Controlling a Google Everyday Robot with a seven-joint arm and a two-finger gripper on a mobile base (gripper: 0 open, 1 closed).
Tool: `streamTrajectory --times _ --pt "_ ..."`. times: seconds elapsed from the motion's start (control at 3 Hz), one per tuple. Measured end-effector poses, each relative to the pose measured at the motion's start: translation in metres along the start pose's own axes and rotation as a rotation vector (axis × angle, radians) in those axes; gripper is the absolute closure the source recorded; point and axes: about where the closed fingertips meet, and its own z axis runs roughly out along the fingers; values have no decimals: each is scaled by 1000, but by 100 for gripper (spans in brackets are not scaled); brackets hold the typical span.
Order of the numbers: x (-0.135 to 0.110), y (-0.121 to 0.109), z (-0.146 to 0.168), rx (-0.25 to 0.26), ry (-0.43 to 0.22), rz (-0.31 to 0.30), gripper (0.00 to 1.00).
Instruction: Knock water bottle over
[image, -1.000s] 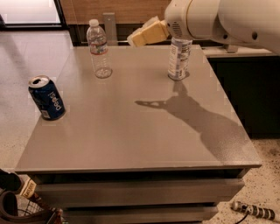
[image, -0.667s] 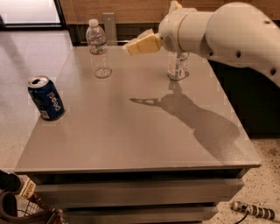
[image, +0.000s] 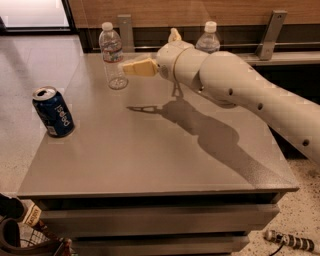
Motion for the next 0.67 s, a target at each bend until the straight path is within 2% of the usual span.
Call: streamTrajectory --times 0.33,0.67 --pt "16 12 23 -27 -32 62 0" --pt "36 26 49 -72 -36 126 0"
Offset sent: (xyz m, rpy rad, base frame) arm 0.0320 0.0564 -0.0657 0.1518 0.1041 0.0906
